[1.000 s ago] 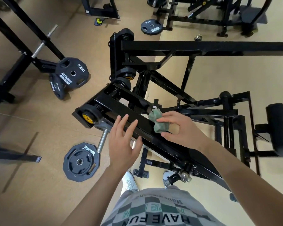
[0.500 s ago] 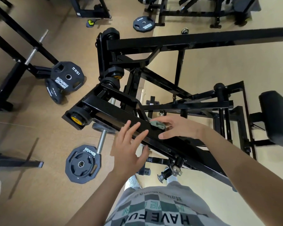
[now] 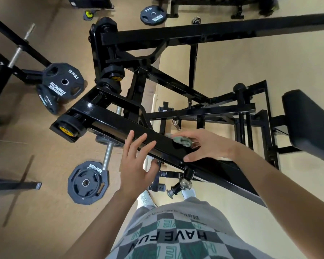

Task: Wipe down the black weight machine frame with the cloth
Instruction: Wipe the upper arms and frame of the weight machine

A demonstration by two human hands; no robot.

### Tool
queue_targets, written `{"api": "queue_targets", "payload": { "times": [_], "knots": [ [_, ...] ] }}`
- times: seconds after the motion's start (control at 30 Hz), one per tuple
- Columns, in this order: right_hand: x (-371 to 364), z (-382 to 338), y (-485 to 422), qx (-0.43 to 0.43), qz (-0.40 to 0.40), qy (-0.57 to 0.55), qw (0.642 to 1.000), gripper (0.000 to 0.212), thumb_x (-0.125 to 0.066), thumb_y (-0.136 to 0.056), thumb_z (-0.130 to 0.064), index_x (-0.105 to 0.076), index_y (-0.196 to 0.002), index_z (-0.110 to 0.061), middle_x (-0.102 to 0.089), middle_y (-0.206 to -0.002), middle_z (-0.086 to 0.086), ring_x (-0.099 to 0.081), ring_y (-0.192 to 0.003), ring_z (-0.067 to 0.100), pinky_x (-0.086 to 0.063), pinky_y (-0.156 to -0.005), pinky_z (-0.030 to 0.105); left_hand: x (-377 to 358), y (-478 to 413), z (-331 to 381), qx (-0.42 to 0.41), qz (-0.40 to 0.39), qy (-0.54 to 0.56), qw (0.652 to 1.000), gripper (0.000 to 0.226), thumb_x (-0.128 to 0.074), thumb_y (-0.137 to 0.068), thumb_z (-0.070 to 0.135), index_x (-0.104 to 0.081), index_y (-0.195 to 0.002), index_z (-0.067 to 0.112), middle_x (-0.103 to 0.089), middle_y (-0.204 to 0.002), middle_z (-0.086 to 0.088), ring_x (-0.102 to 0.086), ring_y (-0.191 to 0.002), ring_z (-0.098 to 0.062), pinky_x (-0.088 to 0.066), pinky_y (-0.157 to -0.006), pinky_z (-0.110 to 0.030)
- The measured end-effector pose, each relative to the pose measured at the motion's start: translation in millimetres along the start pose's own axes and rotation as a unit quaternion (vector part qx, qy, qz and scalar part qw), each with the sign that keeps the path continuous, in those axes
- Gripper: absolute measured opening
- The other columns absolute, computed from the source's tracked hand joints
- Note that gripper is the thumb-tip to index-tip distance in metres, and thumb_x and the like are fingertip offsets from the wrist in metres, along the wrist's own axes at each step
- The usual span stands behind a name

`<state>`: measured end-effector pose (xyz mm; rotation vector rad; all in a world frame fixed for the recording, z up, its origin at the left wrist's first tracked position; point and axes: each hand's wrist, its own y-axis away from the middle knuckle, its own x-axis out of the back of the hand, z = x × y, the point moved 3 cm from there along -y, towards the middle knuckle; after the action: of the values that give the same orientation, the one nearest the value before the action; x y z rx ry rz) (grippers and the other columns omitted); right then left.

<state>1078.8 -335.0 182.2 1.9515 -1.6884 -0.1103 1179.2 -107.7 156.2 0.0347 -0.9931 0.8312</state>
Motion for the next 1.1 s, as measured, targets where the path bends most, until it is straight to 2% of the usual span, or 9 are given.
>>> {"api": "queue_targets", "payload": {
  "times": [0.1,0.17,0.27,0.33,0.4,0.63,0.9,1.0,1.1],
  "knots": [
    [-11,-7,-3,0.02,0.047,-0.019,0.999,0.07,-0.082,-0.083,-0.019,-0.051,-0.145,-0.032,-0.06,-0.133,-0.014,-0.056,-0.116,-0.007,-0.042,-0.091,0.005,-1,1,1,-0.004,-0.002,-0.005,1.0,0.05,-0.072,-0.078,0.007,-0.067,-0.127,0.01,-0.052,-0.146,-0.01,-0.021,-0.154,-0.036,-0.02,-0.124,-0.034],
    [-15,-6,-1,0.024,0.064,0.001,0.998,0.069,-0.081,-0.084,-0.02,-0.051,-0.145,-0.031,-0.061,-0.131,-0.013,-0.055,-0.115,-0.009,-0.041,-0.089,0.003,-1,2,-1,-0.005,-0.007,-0.012,1.0,0.049,-0.071,-0.079,0.01,-0.067,-0.129,0.012,-0.052,-0.146,-0.009,-0.021,-0.154,-0.034,-0.026,-0.123,-0.041],
    [-7,5,10,0.013,0.066,0.0,0.998,0.06,-0.08,-0.085,-0.021,-0.058,-0.14,-0.031,-0.066,-0.125,-0.011,-0.062,-0.113,0.001,-0.05,-0.097,0.019,-2,3,0,-0.008,-0.014,-0.013,1.0,0.047,-0.065,-0.082,0.016,-0.067,-0.129,0.013,-0.053,-0.146,-0.008,-0.023,-0.153,-0.034,-0.037,-0.114,-0.059],
    [2,14,18,-0.006,0.074,-0.014,0.997,0.052,-0.082,-0.084,-0.022,-0.064,-0.133,-0.029,-0.068,-0.122,-0.009,-0.065,-0.112,0.008,-0.052,-0.102,0.034,-1,3,0,-0.01,-0.015,-0.009,1.0,0.048,-0.066,-0.082,0.017,-0.067,-0.13,0.014,-0.053,-0.147,-0.007,-0.024,-0.153,-0.033,-0.037,-0.113,-0.061],
    [7,15,19,-0.014,0.083,-0.031,0.996,0.047,-0.082,-0.083,-0.021,-0.068,-0.128,-0.029,-0.069,-0.12,-0.01,-0.065,-0.112,0.01,-0.052,-0.104,0.04,1,3,0,-0.012,-0.016,-0.005,1.0,0.05,-0.069,-0.081,0.013,-0.067,-0.13,0.015,-0.053,-0.147,-0.006,-0.024,-0.153,-0.032,-0.036,-0.114,-0.06],
    [-19,-27,-24,0.01,0.047,-0.039,0.998,0.074,-0.079,-0.087,-0.02,-0.044,-0.15,-0.037,-0.055,-0.142,-0.018,-0.052,-0.128,-0.006,-0.042,-0.11,0.022,12,0,-5,-0.003,-0.036,-0.007,0.999,0.051,-0.063,-0.088,0.025,-0.062,-0.138,0.02,-0.049,-0.153,0.001,-0.029,-0.152,-0.023,-0.033,-0.117,-0.043],
    [-17,-52,-74,0.004,0.056,-0.168,0.984,0.073,-0.058,-0.093,0.01,-0.036,-0.156,-0.021,-0.059,-0.143,-0.007,-0.055,-0.131,0.005,-0.039,-0.115,0.029,39,-31,-41,0.053,0.004,-0.081,0.995,0.045,-0.064,-0.091,0.034,-0.066,-0.133,0.018,-0.047,-0.154,-0.005,-0.03,-0.152,-0.026,-0.035,-0.115,-0.056],
    [-9,-54,-98,-0.013,0.083,-0.17,0.982,0.073,-0.052,-0.089,0.006,-0.039,-0.155,-0.023,-0.056,-0.145,-0.01,-0.051,-0.134,0.003,-0.03,-0.121,0.034,53,-47,-65,0.096,0.019,-0.102,0.99,0.049,-0.056,-0.093,0.046,-0.066,-0.132,0.017,-0.045,-0.156,-0.008,-0.025,-0.153,-0.028,-0.033,-0.116,-0.057],
    [3,-58,-114,-0.014,0.114,-0.161,0.98,0.064,-0.046,-0.09,0.003,-0.051,-0.147,-0.026,-0.055,-0.145,-0.009,-0.051,-0.134,0.007,-0.036,-0.119,0.037,56,-52,-72,0.102,0.015,-0.091,0.99,0.052,-0.054,-0.094,0.051,-0.066,-0.132,0.018,-0.044,-0.156,-0.008,-0.022,-0.155,-0.025,-0.032,-0.119,-0.049]
  ]
}}
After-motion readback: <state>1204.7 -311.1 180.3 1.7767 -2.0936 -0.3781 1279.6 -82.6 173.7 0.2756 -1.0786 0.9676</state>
